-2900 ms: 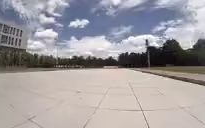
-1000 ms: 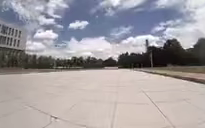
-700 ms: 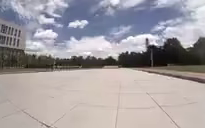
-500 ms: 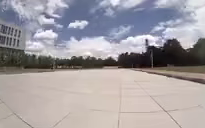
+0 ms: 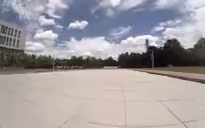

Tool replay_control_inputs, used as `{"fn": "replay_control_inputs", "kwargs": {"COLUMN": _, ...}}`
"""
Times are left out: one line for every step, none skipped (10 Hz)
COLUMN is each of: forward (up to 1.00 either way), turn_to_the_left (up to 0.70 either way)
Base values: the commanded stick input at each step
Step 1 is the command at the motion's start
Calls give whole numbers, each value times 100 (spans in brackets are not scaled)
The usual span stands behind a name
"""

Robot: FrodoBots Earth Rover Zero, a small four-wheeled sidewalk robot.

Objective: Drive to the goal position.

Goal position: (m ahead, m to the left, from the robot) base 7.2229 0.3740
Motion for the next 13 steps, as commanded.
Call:
{"fn": "replay_control_inputs", "kwargs": {"forward": 70, "turn_to_the_left": 0}}
{"fn": "replay_control_inputs", "kwargs": {"forward": 70, "turn_to_the_left": 0}}
{"fn": "replay_control_inputs", "kwargs": {"forward": 70, "turn_to_the_left": 0}}
{"fn": "replay_control_inputs", "kwargs": {"forward": 70, "turn_to_the_left": 0}}
{"fn": "replay_control_inputs", "kwargs": {"forward": 70, "turn_to_the_left": 0}}
{"fn": "replay_control_inputs", "kwargs": {"forward": 70, "turn_to_the_left": 1}}
{"fn": "replay_control_inputs", "kwargs": {"forward": 70, "turn_to_the_left": 0}}
{"fn": "replay_control_inputs", "kwargs": {"forward": 70, "turn_to_the_left": 0}}
{"fn": "replay_control_inputs", "kwargs": {"forward": 70, "turn_to_the_left": 0}}
{"fn": "replay_control_inputs", "kwargs": {"forward": 70, "turn_to_the_left": 0}}
{"fn": "replay_control_inputs", "kwargs": {"forward": 70, "turn_to_the_left": 0}}
{"fn": "replay_control_inputs", "kwargs": {"forward": 70, "turn_to_the_left": 0}}
{"fn": "replay_control_inputs", "kwargs": {"forward": 70, "turn_to_the_left": 0}}
